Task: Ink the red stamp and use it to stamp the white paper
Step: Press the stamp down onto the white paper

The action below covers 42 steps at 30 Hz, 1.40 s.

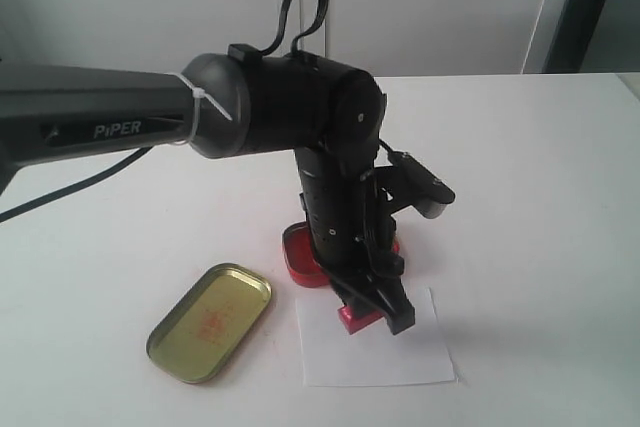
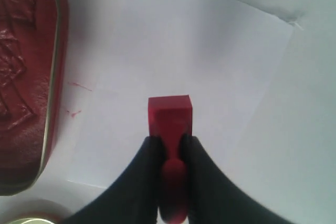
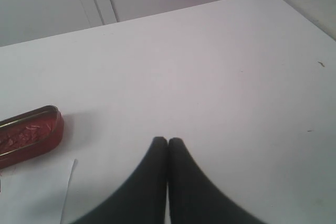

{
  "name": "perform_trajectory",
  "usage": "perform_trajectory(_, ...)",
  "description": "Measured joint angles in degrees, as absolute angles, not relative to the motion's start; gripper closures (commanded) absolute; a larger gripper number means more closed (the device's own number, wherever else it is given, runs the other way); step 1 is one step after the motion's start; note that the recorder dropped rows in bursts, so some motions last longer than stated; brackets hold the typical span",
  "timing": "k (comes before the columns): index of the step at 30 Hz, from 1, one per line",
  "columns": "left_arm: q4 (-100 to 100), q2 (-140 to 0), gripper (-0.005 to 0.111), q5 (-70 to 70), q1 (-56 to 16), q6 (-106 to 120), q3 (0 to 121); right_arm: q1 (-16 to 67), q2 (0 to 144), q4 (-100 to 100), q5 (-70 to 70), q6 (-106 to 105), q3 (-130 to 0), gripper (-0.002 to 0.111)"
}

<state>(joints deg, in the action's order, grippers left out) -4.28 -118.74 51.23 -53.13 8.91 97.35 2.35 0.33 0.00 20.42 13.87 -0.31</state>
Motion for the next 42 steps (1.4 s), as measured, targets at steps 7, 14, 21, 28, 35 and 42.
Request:
perform_trajectory(7,-2.7,-120.6,0.107,51.2,-53.1,7.9,97.2,2.4,0.3,0.0,20.4,13.9,-0.3,0.108)
perform_trajectory(14,-2.6,-121.5,0.107,51.3,-53.1,7.8,97.2,2.4,0.3,0.0,20.4,13.9,-0.3,0.108)
perform_trajectory(21,-2.6,-122.1,0.107,50.2,-53.1,7.8,97.2,2.4,0.3,0.0,20.4,13.9,-0.3,0.108)
perform_trajectory(28,-2.8,-123.4,0.107,50.6,-53.1,7.8,97.8,2.4,0.3,0.0,20.4,13.9,-0.3,0.108)
perform_trajectory(35,-3.0,-124.0,0.107,51.4,-53.1,7.8,98.2,2.4,0.3,0.0,20.4,13.9,-0.3,0.108)
perform_trajectory(42,-3.5,-124.7,0.107,51.6,-53.0,7.8,98.5,2.4,0.3,0.0,20.4,13.9,-0.3,0.108)
